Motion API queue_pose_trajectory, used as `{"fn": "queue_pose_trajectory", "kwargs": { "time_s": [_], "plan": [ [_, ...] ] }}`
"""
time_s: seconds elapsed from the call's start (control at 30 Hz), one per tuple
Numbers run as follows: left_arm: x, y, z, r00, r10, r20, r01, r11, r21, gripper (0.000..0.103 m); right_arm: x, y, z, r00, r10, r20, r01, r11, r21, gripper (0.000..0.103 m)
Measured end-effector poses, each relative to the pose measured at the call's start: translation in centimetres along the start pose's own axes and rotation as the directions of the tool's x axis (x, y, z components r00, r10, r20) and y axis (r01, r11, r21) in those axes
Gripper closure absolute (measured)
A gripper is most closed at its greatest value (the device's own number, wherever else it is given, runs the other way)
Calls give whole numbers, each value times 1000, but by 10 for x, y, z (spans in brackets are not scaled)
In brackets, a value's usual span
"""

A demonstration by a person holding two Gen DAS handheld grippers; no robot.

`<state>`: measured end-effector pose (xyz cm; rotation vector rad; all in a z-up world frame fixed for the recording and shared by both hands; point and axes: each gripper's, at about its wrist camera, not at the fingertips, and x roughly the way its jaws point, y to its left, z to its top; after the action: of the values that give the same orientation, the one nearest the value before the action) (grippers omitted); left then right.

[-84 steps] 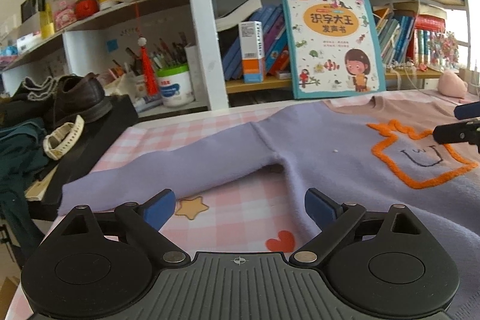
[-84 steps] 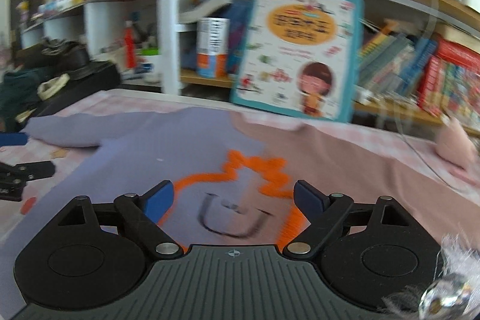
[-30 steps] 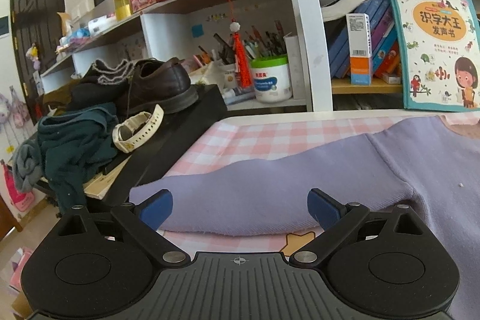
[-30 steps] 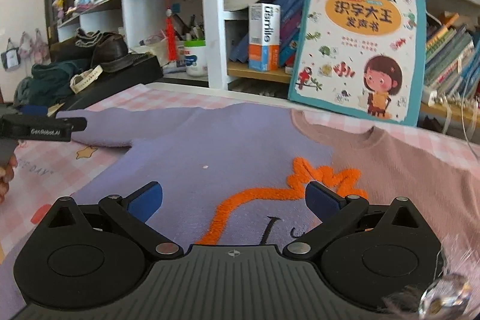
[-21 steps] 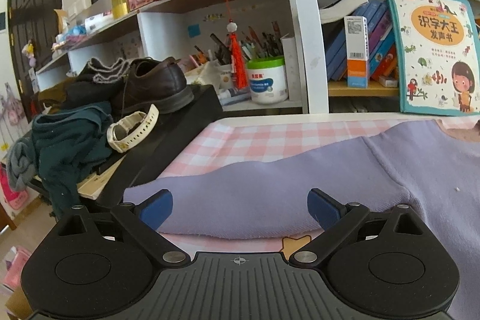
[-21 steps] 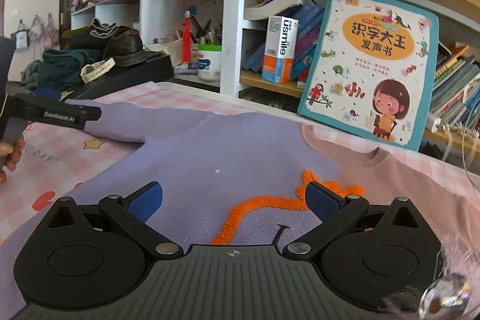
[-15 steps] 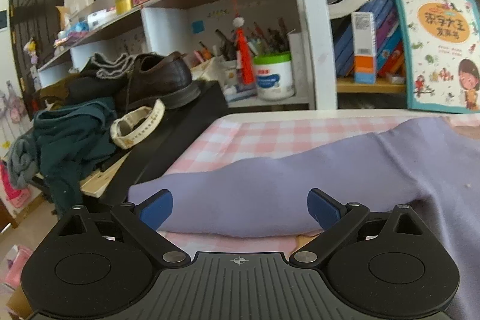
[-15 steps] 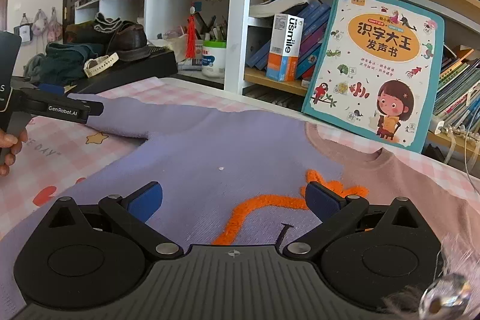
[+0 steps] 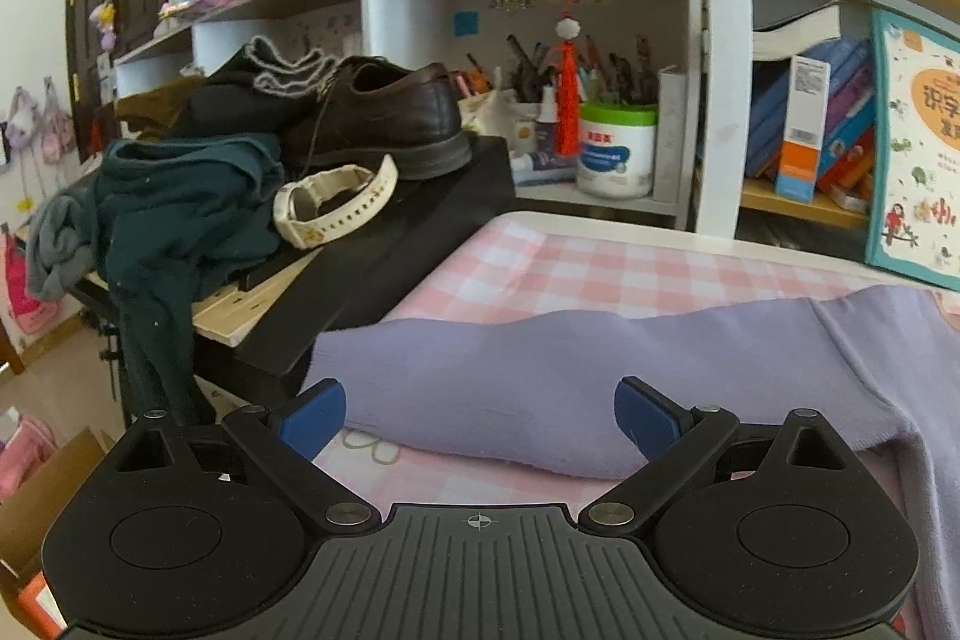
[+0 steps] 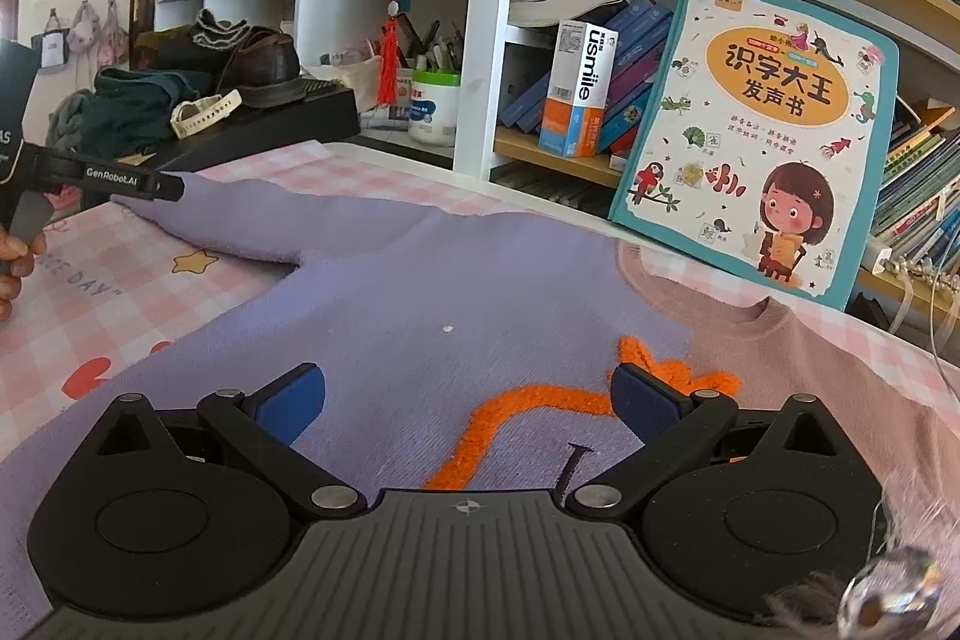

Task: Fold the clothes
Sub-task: 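Grasp the lavender sleeve cuff with the left tool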

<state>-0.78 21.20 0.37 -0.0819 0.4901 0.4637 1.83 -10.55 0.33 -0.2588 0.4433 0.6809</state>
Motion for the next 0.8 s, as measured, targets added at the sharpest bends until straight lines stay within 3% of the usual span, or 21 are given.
{"fn": "queue_pose_trajectory", "kwargs": {
  "time_s": [0.2,0.33,0.6,0.73,0.77,0.8],
  "plan": [
    [7,15,1,1000,-18,-23,16,996,-85,6,1,1,0,1000,1,-5,-2,1000,-6,1],
    [11,22,4,999,37,-9,-38,996,-83,6,1,0,0,1000,3,-8,-3,1000,3,1],
    [37,53,8,994,37,-105,-57,980,-192,7,2,-1,0,1000,4,-14,-4,1000,1,1],
    [40,65,5,994,-4,-107,-24,964,-264,15,2,-1,0,1000,5,-15,-5,1000,1,1],
    [40,65,5,995,-9,-102,-19,964,-265,20,2,-1,0,1000,5,-15,-5,1000,1,1],
    [40,65,5,995,-13,-97,-13,964,-266,34,2,0,-1,1000,5,-16,-5,1000,1,1]
  ]
}}
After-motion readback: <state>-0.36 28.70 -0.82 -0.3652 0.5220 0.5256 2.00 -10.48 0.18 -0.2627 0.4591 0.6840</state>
